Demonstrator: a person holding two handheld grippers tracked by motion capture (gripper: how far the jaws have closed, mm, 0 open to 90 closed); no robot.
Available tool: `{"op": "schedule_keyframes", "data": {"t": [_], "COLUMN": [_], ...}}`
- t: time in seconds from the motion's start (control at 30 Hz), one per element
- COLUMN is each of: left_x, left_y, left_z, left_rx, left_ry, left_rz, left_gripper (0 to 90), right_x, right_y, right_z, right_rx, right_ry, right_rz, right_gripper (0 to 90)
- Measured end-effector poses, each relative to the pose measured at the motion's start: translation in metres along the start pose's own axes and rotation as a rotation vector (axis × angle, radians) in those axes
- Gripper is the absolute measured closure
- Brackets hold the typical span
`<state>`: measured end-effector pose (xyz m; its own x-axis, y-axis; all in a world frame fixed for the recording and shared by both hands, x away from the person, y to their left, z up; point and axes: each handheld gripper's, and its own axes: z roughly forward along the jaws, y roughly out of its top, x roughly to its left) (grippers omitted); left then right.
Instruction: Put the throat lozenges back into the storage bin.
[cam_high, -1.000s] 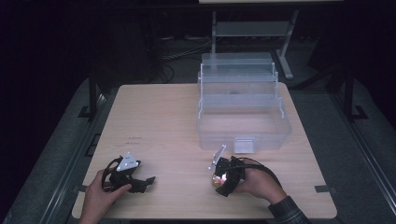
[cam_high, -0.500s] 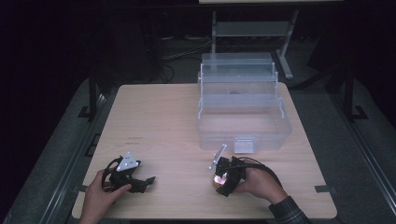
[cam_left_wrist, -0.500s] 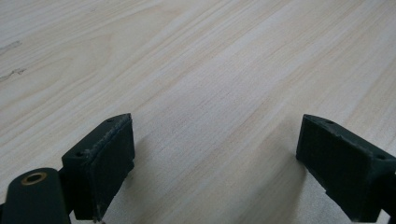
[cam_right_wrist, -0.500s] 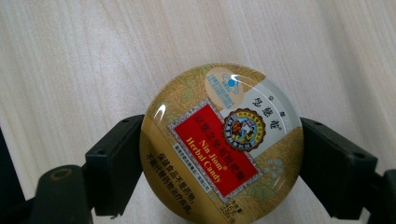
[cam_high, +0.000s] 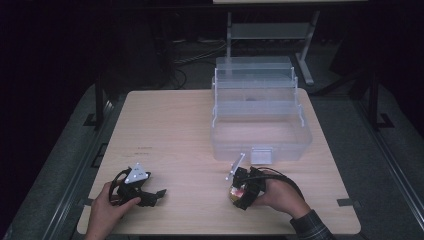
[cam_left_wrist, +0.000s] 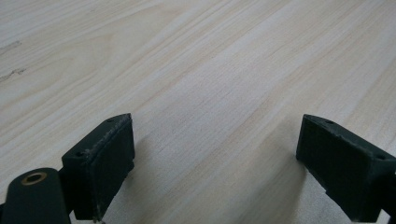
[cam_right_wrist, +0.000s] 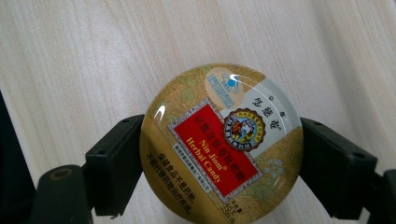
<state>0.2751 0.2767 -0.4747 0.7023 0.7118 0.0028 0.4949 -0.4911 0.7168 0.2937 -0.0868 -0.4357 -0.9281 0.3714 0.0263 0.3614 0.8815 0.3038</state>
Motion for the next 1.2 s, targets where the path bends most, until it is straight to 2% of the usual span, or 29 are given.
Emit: {"op": "schedule_keyframes", "data": {"t": [0.53,1.2], "left_x": [0.000,0.000], "left_y": [0.000,0.000], "left_z": [0.000,0.000], "left_rx": [0.000,0.000], "left_ry": [0.000,0.000], "left_rz": [0.000,0.001], "left_gripper": [10.6,10.6], "right_x": [-0.004,-0.011], "right_y": [-0.009,-0.029], "right_z": [-0.010,-0.027], "right_rx": [0.001,0.008], "right_ry": [-0.002,-0.015], "right_rz": [0.018,0.051], "right_gripper": [19.5,19.5]}}
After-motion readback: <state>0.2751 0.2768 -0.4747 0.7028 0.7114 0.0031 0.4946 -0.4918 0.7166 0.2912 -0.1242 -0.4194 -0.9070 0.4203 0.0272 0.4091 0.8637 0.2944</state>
